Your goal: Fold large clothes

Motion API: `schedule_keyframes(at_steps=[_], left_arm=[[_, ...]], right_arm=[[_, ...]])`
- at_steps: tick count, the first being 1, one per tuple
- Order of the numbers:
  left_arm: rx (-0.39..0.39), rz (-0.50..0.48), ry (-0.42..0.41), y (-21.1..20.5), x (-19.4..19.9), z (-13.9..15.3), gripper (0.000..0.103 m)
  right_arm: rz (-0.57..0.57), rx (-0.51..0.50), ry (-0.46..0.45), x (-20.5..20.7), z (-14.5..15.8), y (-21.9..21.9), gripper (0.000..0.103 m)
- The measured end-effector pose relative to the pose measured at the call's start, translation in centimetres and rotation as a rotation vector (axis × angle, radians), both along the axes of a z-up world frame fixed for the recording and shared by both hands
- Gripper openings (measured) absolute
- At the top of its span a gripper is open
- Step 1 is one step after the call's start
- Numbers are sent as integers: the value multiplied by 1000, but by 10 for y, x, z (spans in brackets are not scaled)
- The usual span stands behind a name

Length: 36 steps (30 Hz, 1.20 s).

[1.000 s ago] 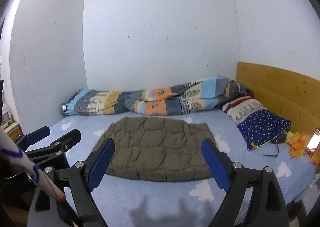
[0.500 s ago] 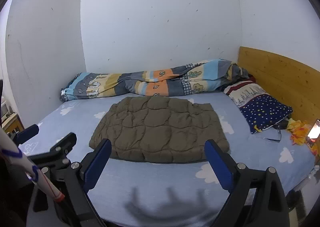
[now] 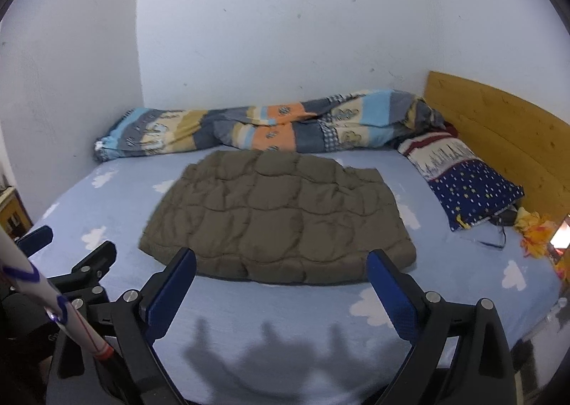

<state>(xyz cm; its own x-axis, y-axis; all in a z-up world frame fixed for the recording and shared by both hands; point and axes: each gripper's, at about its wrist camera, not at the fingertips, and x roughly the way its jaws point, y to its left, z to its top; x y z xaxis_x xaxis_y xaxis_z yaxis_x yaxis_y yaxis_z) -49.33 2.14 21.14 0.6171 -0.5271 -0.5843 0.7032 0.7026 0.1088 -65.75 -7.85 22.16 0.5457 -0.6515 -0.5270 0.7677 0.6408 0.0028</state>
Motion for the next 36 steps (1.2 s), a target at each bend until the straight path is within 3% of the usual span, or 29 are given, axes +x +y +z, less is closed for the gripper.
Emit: schedule_keyframes(at_steps=[17, 36], left_arm=[[20, 35, -15, 1, 11, -9, 95], [25, 38, -23, 3, 12, -14, 95]], right_arm=[[-38, -16, 83, 16, -15, -11, 98], [-36, -13, 110, 21, -21, -5, 98]])
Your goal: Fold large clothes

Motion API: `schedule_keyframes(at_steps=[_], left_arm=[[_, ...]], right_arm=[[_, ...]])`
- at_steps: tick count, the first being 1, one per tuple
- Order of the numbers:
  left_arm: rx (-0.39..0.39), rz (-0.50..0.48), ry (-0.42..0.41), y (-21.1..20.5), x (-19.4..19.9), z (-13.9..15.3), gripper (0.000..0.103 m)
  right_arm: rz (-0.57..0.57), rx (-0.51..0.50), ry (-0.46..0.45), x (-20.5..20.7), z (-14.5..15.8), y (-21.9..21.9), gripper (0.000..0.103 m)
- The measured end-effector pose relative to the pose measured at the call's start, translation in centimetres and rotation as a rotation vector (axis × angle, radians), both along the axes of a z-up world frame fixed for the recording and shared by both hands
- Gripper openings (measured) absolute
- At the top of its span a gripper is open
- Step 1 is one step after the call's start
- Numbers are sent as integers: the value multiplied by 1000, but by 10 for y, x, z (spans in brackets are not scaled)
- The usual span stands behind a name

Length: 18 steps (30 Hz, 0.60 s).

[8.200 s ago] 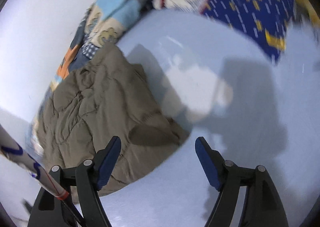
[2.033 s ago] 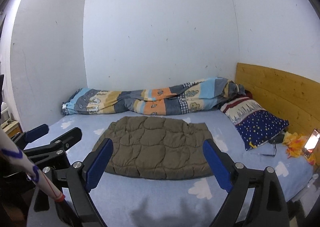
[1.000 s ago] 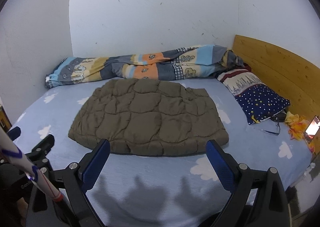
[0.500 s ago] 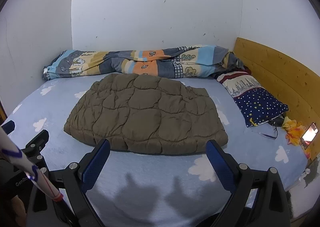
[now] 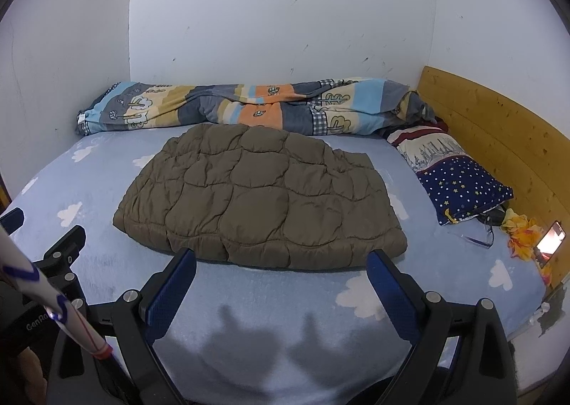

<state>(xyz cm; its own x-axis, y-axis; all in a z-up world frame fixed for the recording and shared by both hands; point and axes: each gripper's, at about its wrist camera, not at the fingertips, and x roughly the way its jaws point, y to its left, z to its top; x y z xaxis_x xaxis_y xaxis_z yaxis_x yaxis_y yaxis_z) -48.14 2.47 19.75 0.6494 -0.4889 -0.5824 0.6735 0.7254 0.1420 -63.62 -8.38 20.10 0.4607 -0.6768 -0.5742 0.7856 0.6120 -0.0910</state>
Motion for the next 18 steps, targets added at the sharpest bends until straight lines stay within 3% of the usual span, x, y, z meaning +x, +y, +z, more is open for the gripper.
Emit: schedule_keyframes(at_steps=[18], left_arm=[[-2, -10, 11, 3, 2, -4, 95]], right_arm=[[4, 15, 5, 0, -5, -3, 98]])
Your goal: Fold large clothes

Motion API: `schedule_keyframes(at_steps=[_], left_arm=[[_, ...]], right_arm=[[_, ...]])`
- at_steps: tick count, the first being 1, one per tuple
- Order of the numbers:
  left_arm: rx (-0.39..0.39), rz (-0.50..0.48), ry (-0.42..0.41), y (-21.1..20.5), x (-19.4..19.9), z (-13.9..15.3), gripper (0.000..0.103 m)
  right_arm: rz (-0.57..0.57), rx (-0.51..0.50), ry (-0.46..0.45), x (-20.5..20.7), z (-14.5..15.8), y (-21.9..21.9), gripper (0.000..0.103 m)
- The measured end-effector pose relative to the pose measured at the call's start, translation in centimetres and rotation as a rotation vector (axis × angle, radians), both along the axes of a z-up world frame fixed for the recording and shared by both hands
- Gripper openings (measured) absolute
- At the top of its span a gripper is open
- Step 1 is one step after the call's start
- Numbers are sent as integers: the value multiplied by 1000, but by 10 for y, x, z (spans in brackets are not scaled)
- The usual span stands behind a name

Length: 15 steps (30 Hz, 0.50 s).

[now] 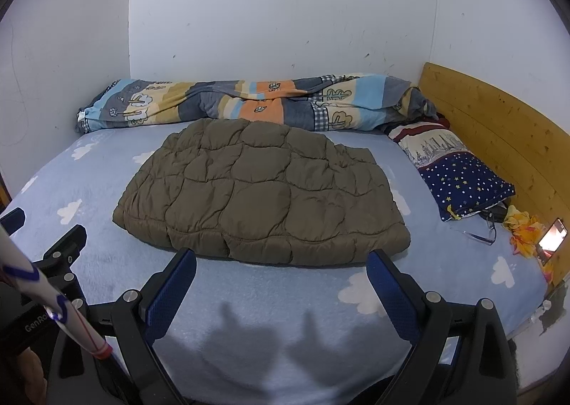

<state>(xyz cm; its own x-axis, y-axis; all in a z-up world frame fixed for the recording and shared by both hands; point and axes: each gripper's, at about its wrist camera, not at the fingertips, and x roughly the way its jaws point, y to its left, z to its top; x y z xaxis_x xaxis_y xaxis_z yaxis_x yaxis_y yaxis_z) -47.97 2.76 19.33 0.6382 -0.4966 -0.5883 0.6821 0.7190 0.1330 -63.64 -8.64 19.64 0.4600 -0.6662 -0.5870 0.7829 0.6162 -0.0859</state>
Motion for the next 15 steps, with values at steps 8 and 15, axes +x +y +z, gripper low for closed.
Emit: schedule_keyframes(at_steps=[8, 15], left_arm=[[-1, 0, 0, 0, 1, -1, 95], [-1, 0, 2, 0, 1, -1, 95]], right_arm=[[-1, 1, 0, 1, -1, 0, 98], [1, -3, 0, 0, -1, 1, 98]])
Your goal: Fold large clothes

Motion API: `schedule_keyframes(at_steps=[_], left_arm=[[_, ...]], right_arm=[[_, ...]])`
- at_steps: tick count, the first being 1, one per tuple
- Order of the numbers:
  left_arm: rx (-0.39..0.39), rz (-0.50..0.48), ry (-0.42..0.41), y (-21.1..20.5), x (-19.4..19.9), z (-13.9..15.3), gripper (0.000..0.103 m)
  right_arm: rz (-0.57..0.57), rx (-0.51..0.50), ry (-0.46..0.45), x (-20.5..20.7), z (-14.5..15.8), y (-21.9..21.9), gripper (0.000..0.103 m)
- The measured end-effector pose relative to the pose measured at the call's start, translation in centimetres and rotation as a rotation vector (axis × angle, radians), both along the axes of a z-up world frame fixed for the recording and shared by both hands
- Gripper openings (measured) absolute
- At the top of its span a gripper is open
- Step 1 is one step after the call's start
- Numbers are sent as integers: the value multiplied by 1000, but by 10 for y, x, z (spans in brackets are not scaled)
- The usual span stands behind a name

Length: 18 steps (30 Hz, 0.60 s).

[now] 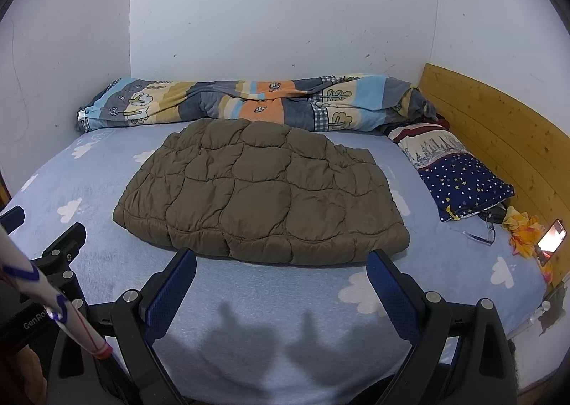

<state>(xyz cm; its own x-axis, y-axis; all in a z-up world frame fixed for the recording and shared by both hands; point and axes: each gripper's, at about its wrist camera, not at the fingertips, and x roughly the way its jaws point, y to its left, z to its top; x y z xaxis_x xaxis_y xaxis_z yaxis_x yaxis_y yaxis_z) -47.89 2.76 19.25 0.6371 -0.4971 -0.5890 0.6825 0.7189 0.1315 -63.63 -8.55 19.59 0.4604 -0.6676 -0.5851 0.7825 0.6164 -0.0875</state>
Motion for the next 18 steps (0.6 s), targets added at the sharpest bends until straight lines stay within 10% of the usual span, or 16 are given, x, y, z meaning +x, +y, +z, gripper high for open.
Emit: schedule_keyframes(at_steps=[18], left_arm=[[-44, -29, 32, 7, -3, 11, 95]], right_arm=[[11, -31, -25, -7, 12, 10, 98]])
